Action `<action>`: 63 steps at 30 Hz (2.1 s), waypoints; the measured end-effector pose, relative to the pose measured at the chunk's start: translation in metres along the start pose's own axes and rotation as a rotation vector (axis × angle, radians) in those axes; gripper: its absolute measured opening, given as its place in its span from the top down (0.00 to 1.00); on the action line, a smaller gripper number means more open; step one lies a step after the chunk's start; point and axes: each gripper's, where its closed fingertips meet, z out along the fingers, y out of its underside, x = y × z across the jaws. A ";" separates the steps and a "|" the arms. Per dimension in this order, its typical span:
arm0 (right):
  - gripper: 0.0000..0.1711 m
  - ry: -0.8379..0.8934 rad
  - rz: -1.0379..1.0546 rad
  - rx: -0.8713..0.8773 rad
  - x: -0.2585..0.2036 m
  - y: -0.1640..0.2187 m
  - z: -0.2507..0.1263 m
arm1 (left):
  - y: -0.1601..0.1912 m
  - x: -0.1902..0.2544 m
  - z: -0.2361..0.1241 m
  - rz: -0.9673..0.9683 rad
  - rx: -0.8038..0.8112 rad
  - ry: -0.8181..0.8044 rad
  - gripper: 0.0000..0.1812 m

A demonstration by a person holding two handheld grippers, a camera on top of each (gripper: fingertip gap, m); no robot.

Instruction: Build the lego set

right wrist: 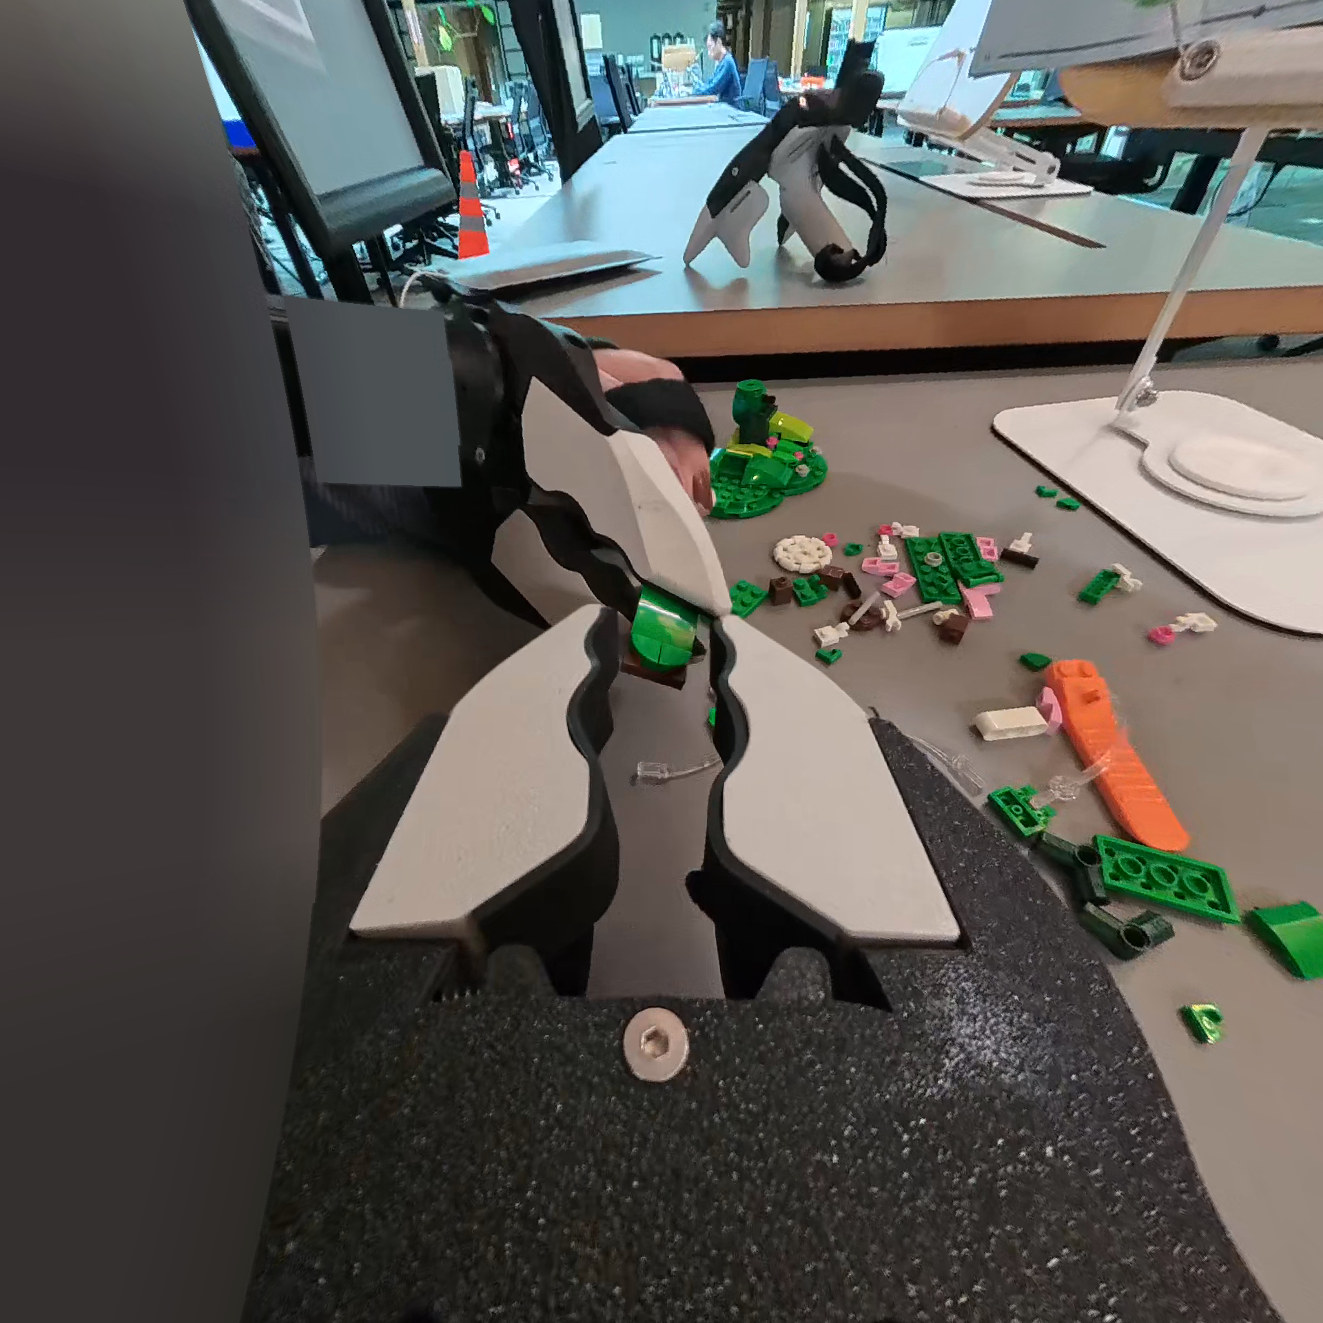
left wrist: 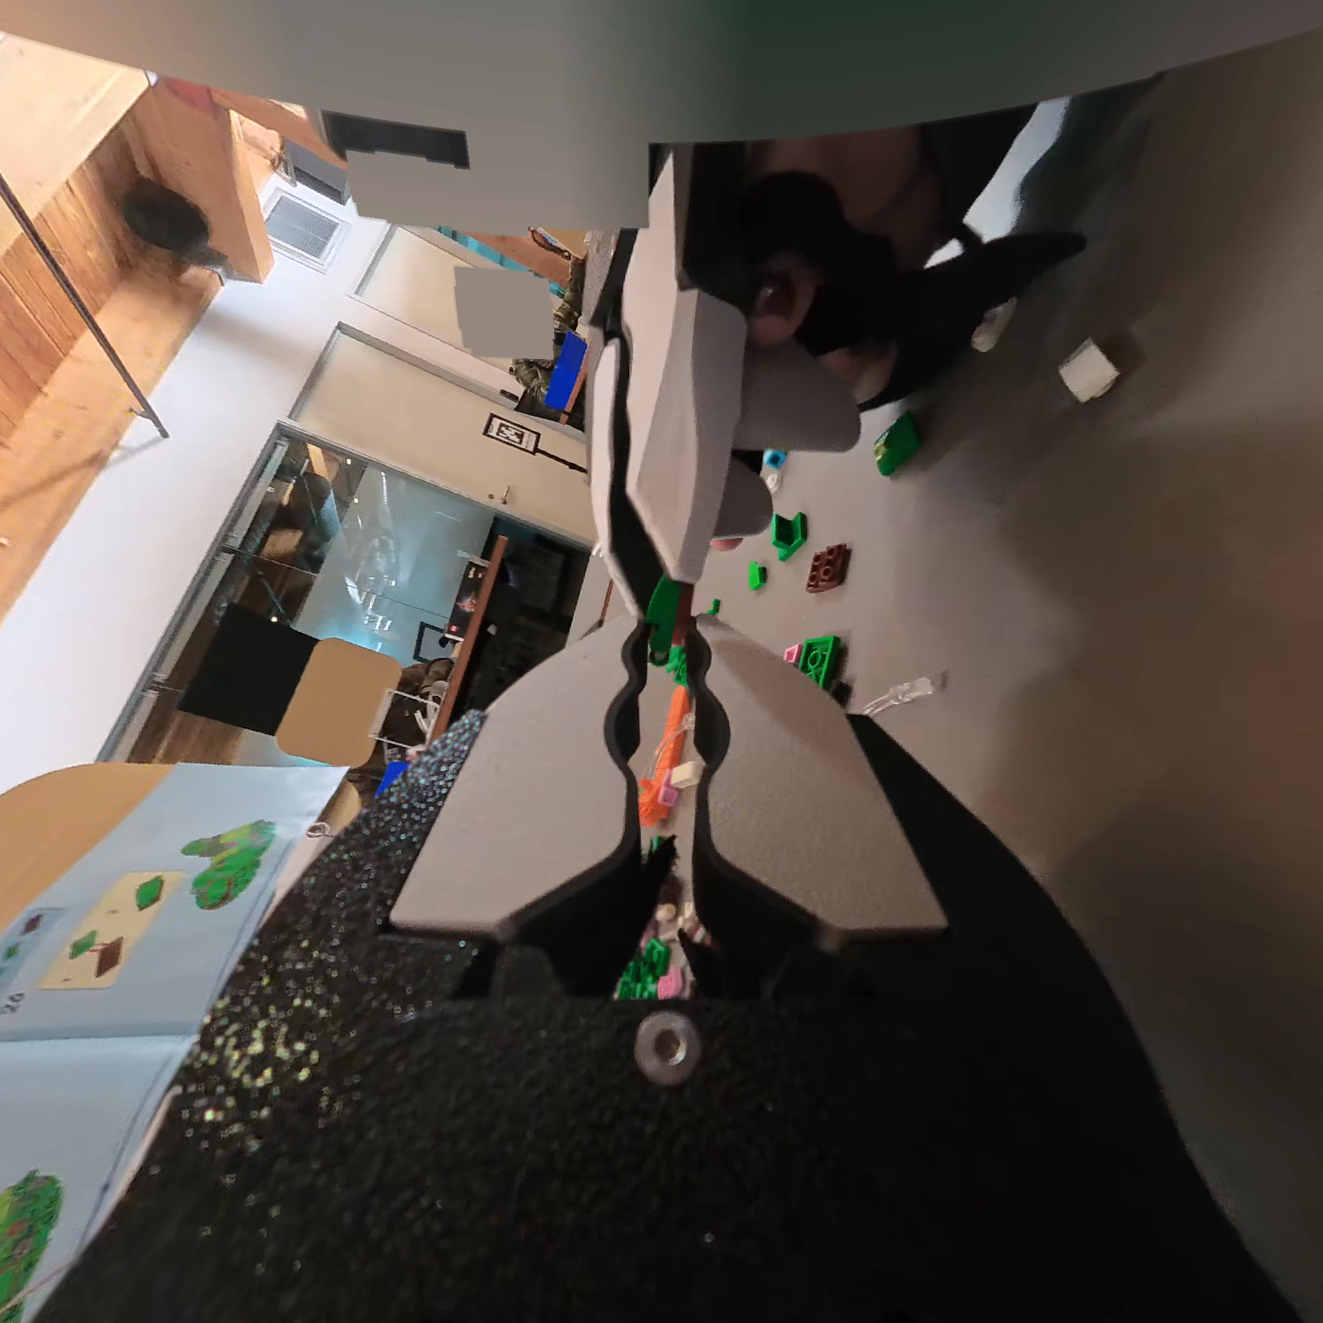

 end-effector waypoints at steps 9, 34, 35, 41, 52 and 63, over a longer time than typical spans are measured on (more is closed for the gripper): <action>0.88 -0.007 0.031 -0.026 0.001 0.004 0.002 | 0.000 0.001 0.001 0.080 -0.022 -0.020 0.95; 0.90 0.378 -0.402 0.121 0.035 -0.015 -0.028 | 0.023 -0.045 -0.012 -0.299 -0.008 -0.222 0.92; 0.90 0.387 -0.426 0.114 0.035 -0.014 -0.028 | 0.031 -0.051 -0.014 -0.339 -0.039 -0.255 0.93; 0.90 0.392 -0.428 0.126 0.036 -0.015 -0.029 | 0.057 -0.077 -0.031 -0.548 -0.067 -0.401 0.89; 0.90 0.378 -0.363 0.132 0.040 -0.013 -0.030 | 0.058 -0.079 -0.032 -0.543 -0.050 -0.423 0.85; 0.90 0.369 -0.373 0.124 0.039 -0.011 -0.029 | 0.060 -0.082 -0.033 -0.578 -0.035 -0.427 0.85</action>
